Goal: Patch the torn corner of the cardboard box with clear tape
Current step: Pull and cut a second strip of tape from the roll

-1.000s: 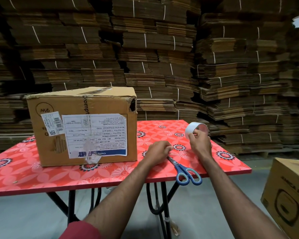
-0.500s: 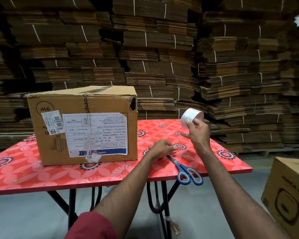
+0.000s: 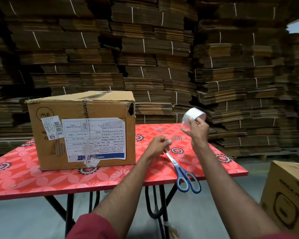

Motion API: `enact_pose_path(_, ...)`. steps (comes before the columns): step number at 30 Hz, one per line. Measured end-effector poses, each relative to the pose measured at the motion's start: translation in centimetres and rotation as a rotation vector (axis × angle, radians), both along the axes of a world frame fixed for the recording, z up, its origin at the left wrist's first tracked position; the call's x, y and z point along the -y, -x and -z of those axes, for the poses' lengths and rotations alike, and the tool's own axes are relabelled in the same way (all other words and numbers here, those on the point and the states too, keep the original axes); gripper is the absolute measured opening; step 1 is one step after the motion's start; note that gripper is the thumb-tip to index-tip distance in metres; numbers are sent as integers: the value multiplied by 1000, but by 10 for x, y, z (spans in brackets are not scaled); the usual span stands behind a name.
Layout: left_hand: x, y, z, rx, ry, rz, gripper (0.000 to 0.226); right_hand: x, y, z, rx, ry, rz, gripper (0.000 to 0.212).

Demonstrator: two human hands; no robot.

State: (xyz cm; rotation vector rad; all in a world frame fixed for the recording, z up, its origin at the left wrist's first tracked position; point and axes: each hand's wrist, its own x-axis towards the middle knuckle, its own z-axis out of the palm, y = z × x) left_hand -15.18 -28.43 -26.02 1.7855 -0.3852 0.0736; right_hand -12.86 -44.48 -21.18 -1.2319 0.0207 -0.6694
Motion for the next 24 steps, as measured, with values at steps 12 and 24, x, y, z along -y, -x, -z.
enact_pose_path(12, -19, -16, 14, -183, -124, 67, 58, -17, -23, 12, -64, -60, 50, 21)
enact_pose_path(24, 12, -16, 17, -107, -111, -252, 37, -24, -10, -37, 86, 129, -37, 12)
